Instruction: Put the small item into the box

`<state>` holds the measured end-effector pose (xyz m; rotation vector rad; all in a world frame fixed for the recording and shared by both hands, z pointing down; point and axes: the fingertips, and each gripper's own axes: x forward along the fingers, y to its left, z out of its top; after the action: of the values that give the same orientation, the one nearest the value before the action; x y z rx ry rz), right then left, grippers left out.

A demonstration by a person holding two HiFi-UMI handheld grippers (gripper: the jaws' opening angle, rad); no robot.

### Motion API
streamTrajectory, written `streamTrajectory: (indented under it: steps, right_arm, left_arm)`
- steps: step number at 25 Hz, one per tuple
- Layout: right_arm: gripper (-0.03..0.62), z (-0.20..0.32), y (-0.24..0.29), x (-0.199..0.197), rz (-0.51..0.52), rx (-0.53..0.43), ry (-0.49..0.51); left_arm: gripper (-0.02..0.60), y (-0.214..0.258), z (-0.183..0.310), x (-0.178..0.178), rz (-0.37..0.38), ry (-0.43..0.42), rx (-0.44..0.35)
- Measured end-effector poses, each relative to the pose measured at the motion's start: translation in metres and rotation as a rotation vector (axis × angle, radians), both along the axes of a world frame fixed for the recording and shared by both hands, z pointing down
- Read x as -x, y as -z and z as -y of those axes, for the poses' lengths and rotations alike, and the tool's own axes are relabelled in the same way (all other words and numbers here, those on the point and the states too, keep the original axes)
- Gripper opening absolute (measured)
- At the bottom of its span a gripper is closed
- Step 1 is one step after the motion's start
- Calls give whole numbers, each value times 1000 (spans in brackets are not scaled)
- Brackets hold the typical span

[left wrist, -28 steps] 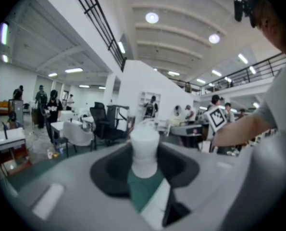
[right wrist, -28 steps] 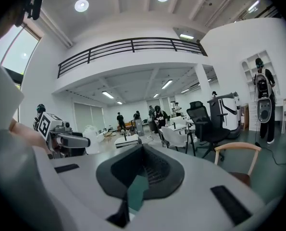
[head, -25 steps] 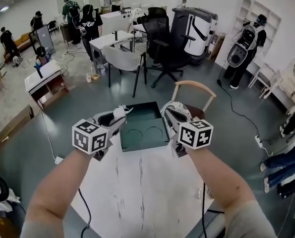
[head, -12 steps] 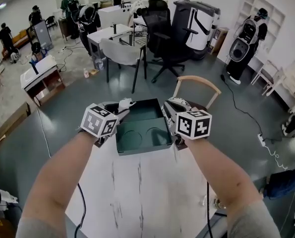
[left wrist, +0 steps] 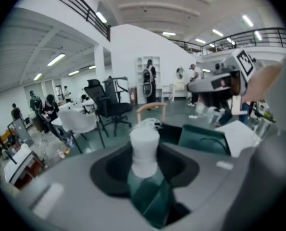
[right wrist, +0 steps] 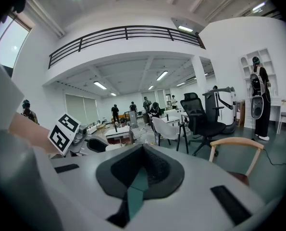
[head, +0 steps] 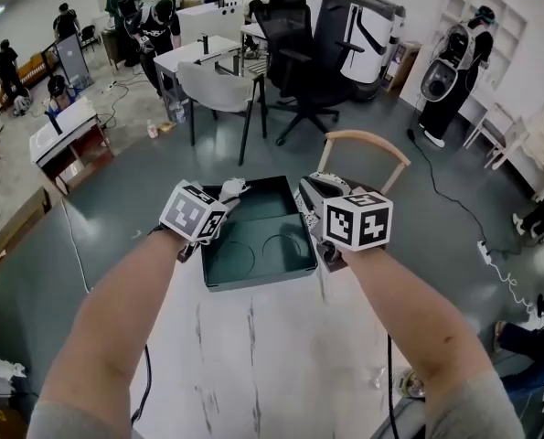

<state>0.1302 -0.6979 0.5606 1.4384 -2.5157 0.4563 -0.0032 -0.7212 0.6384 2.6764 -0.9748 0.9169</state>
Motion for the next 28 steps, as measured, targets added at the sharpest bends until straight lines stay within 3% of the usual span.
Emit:
streamTrajectory:
  steps: [17, 28]
  right_arm:
    - [5, 10, -17, -9, -43, 10, 17]
    - [5, 11, -15, -8, -39, 7, 14]
  left_arm:
    - [166, -60, 22, 3, 320, -68, 77]
    - [170, -65, 22, 6, 338, -85, 97]
